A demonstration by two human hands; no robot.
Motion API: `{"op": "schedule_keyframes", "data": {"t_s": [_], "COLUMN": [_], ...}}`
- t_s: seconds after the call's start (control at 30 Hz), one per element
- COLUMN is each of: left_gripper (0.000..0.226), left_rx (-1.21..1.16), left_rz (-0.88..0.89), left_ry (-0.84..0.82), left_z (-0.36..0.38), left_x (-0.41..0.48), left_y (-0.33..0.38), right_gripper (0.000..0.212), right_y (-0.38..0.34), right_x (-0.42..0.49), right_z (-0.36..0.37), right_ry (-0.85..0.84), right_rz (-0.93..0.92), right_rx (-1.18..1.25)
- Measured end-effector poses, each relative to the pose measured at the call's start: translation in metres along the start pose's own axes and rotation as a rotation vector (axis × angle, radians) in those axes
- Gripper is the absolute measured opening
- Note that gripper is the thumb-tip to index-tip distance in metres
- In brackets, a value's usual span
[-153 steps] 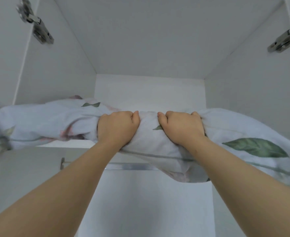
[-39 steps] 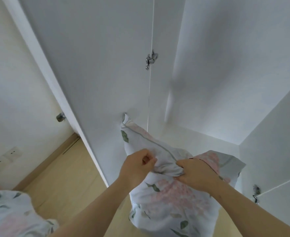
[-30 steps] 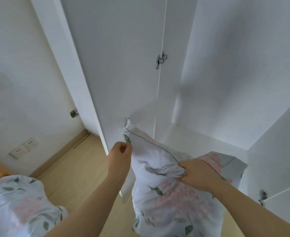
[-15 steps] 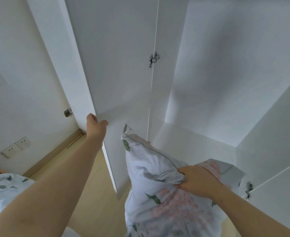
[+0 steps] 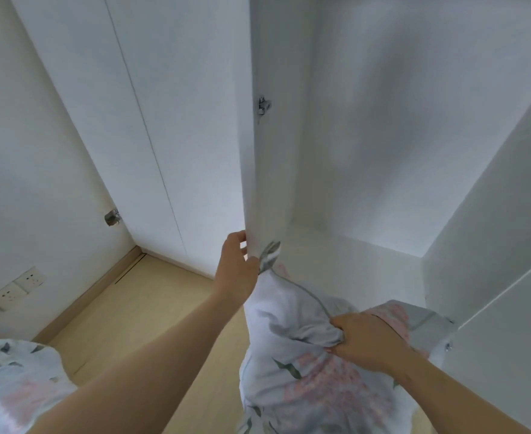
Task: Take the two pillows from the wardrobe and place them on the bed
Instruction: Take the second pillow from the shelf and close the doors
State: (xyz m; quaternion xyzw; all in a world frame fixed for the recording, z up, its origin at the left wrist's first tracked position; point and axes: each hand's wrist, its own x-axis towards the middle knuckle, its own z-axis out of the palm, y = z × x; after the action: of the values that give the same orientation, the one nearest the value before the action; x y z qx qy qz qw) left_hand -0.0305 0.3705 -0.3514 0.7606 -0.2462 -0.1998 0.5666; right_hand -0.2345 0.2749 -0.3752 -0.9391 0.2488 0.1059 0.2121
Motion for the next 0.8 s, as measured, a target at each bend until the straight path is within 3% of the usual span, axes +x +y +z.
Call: {"op": "schedule_keyframes", "data": {"t_s": [0.23, 0.43, 0.6, 0.8], "left_gripper": [0.068, 0.087, 0.087, 0.089], "left_rx": [-0.004, 0.198, 0.186, 0.168], "left_rz": [0.087, 0.192, 0.205, 0.181], "left_ry": [-0.376, -0.612, -0.466, -0.3], "left_z": [0.086, 0.176, 0.232, 0.268], "left_x": [-0.007, 0.019, 0.05, 0.063], "left_y": [0.023, 0.053, 0.101, 0.113], "right_gripper": [0.039, 0.027, 0.02, 0.038], "right_y": [0.052, 0.088, 0.12, 0.15], "right_x": [-0.04, -0.061, -0.066, -0.065], "right_z": [-0.002, -0.014, -0.029, -0.043], "right_ry": [0.053, 0.145, 0.177, 0.198], "right_rz": [0.185, 0.325, 0.335, 0.356], "right_rx": [0.076, 0.114, 0.105, 0.147]}}
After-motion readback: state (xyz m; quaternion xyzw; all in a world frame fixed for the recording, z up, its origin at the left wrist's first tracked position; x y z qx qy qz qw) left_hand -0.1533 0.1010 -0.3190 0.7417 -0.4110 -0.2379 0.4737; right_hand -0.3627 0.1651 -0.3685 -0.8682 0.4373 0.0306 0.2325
